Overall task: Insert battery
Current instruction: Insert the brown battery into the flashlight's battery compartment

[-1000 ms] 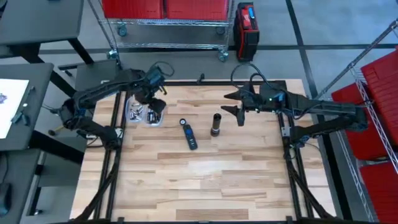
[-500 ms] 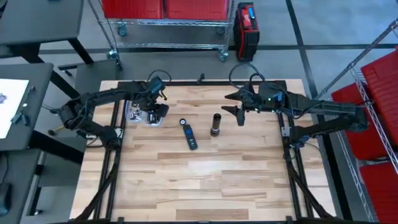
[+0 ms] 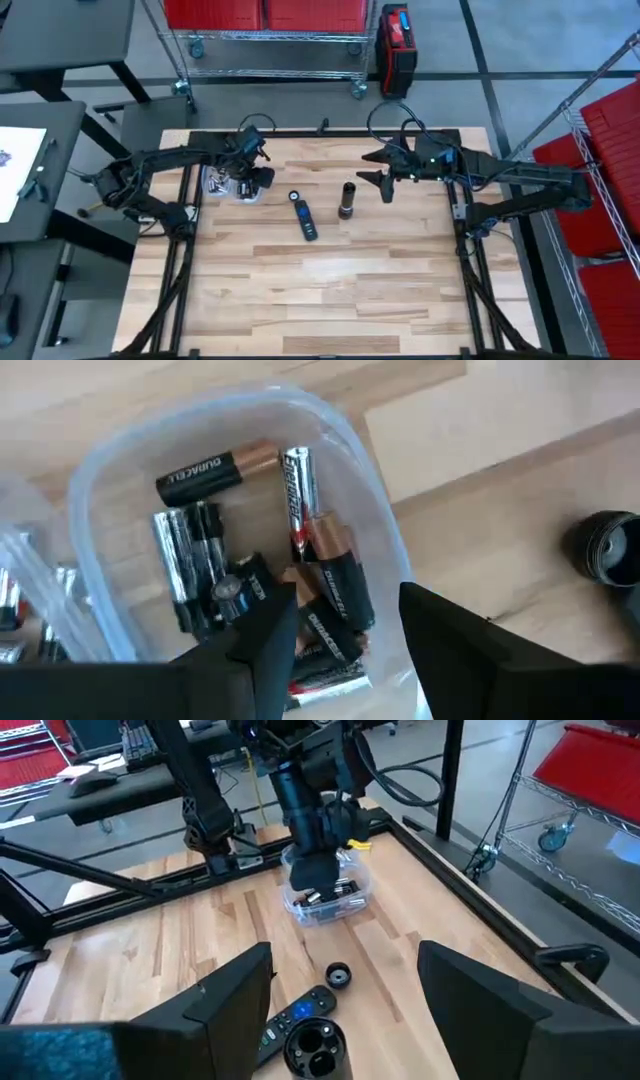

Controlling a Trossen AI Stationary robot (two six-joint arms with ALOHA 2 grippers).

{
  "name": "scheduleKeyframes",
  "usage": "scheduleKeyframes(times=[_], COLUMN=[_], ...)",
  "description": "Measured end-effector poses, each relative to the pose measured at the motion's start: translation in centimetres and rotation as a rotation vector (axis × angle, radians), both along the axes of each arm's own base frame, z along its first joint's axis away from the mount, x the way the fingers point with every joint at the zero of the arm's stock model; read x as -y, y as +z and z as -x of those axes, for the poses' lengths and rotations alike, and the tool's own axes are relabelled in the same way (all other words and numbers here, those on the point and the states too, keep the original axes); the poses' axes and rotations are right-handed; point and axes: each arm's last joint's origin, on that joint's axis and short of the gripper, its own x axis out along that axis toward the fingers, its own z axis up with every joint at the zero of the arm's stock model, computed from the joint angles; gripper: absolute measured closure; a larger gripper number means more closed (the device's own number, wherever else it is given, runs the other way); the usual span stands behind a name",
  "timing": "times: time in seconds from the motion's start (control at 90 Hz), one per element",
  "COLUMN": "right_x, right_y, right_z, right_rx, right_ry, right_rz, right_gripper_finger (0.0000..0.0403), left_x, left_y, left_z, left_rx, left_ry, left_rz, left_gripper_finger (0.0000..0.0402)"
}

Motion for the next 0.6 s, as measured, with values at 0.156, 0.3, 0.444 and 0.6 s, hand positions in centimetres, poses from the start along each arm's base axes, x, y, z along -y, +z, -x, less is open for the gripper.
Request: scheduleKeyframes(times=[0.156, 0.3, 0.444, 0.6], right_x=[0.0, 0.0, 0.0, 0.0], right_y=[0.0, 0.0, 0.0, 0.0], right_z=[0.0, 0.0, 0.0, 0.0], right_rx=[0.006, 0.006, 0.007, 0.007], right_ry=[-0.007, -0.008, -0.008, -0.009], right_rz=[-0.019, -0.022, -0.023, -0.024], right_gripper_finger=[0.0165, 0.0165, 0.0165, 0.0165], left_x=[0.2, 0.2, 0.1, 0.3], left_y=[-1.0, -1.4, -1.7, -2.6], left_z=[0.5, 0.5, 0.3, 0.5], left_rx=[-0.017, 0.001, 0.036, 0.049], left_ry=[0.009, 0.006, 0.003, 0.004], left_rz=[0.009, -0.005, -0.034, -0.043], left_gripper_finger=[0.0245, 0.0245, 0.0245, 0.0245])
